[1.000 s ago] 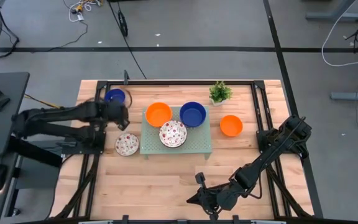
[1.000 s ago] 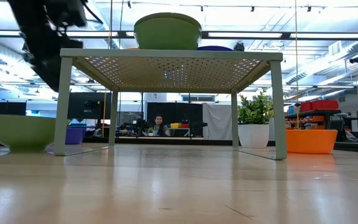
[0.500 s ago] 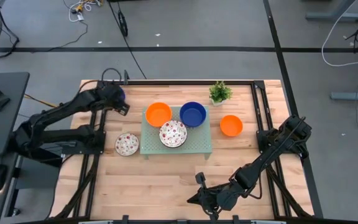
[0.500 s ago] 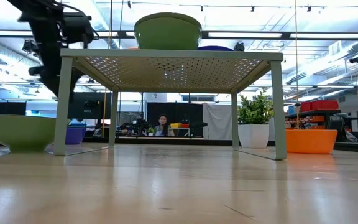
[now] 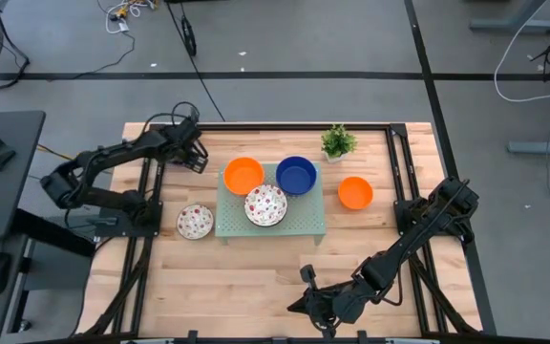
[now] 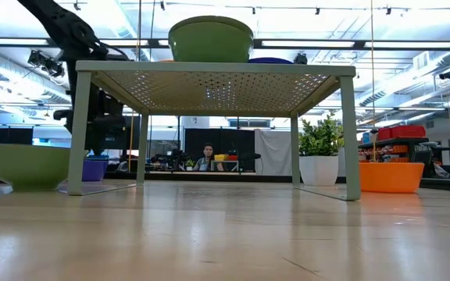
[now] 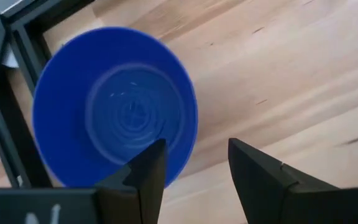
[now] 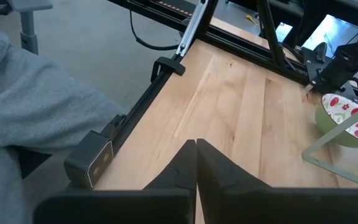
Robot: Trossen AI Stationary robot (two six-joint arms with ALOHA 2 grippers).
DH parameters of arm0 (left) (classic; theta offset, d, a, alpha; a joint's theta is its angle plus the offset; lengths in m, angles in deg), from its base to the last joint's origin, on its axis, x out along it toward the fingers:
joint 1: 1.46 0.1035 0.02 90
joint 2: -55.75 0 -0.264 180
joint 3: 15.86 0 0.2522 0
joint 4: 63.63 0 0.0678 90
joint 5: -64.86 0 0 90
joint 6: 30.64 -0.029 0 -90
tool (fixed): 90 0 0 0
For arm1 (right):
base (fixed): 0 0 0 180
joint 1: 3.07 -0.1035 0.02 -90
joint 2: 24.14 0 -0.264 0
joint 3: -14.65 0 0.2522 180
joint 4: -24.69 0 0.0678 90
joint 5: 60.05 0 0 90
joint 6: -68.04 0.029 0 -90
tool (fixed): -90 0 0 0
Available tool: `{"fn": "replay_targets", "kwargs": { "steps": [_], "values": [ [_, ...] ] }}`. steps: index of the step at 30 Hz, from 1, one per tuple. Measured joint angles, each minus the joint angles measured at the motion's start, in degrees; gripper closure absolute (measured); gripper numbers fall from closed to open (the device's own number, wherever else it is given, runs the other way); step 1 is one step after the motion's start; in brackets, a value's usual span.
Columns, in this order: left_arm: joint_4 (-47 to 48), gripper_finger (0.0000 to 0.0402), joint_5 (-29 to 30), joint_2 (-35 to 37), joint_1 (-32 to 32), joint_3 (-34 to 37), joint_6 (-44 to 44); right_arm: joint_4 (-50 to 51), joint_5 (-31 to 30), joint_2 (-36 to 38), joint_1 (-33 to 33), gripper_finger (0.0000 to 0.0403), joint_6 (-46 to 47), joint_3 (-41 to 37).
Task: Pick & Place Mini bowls
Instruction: Stack the blue bowl on top of the blue bowl on the shelf
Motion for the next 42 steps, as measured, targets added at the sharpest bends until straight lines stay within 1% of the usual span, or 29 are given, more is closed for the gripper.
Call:
{"fn": "replay_targets", "kwargs": {
  "steps": [5,7,12,17,27,34,37,42],
  "values": [
    [-1.89,0.0225,-2.93,-2.28,0.0,0.0,-0.4,0.16,0.0,0.0,0.0,0.0396,0.0,0.02],
    [-2.82,0.0225,-2.19,-3.11,0.03,0.0,-0.41,0.46,0.0,0.0,0.0,0.0396,0.02,0.02],
    [-4.46,0.0225,2.05,-3.98,0.05,0.0,-0.55,0.46,0.02,0.0,0.0,0.0396,0.02,0.04],
    [-5.36,0.0225,0.87,-3.98,0.45,0.0,-1.21,0.76,0.02,0.0,0.0,0.0396,0.02,0.04],
    [-5.27,0.0225,0.51,-6.88,1.88,-0.02,-1.01,1.33,0.02,0.0,0.0,0.0396,0.52,0.04],
    [-6.21,0.0227,0.52,-7.21,1.86,-0.02,-1.0,1.38,0.02,0.0,0.0,0.0396,0.52,0.04],
    [-6.46,0.0243,0.52,-7.21,1.88,-0.02,-0.99,1.38,0.02,0.0,0.0,0.0396,0.52,0.04],
    [-6.5,0.0298,0.52,-7.21,2.07,-0.02,-0.99,1.4,0.02,0.0,0.0,0.0396,0.5,0.04]
  ]
}}
